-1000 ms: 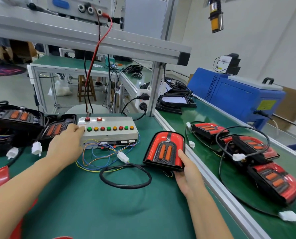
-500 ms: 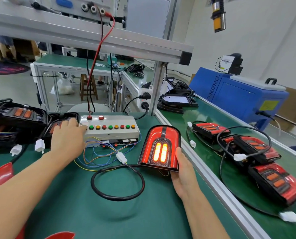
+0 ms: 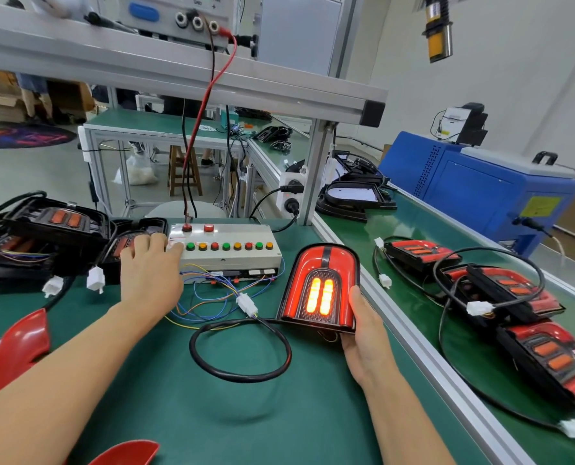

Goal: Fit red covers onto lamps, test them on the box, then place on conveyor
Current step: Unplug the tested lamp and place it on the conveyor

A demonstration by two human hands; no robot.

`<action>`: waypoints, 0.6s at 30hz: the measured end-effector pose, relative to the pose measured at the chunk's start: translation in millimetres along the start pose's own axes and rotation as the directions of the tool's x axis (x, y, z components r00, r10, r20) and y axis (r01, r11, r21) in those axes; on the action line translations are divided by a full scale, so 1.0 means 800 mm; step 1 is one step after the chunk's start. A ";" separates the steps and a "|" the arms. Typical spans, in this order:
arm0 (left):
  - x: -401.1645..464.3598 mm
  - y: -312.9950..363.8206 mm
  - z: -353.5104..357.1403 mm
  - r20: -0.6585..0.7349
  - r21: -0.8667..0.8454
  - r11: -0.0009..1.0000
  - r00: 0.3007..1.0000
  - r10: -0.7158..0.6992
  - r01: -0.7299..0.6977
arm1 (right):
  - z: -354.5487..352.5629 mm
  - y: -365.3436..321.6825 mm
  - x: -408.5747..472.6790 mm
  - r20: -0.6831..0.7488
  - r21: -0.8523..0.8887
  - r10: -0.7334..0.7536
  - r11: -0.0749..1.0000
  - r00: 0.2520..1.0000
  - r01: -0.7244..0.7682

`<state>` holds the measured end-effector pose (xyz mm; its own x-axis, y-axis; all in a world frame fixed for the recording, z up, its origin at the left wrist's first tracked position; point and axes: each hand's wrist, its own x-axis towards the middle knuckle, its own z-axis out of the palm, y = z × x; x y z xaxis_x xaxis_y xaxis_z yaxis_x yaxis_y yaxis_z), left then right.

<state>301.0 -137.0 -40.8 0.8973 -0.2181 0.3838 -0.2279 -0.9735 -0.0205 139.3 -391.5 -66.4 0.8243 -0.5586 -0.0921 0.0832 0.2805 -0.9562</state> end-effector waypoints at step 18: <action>-0.009 0.082 -0.027 -0.009 -0.241 0.967 0.997 0.079 -0.079 | -0.004 0.001 0.005 0.022 -0.025 0.004 1.000 1.000 -0.003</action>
<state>271.4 -197.6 -24.6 0.8730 -0.2939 0.3893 -0.3825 -0.9077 0.1726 140.6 -396.0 -68.7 0.8366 -0.5404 -0.0898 0.0663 0.2627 -0.9626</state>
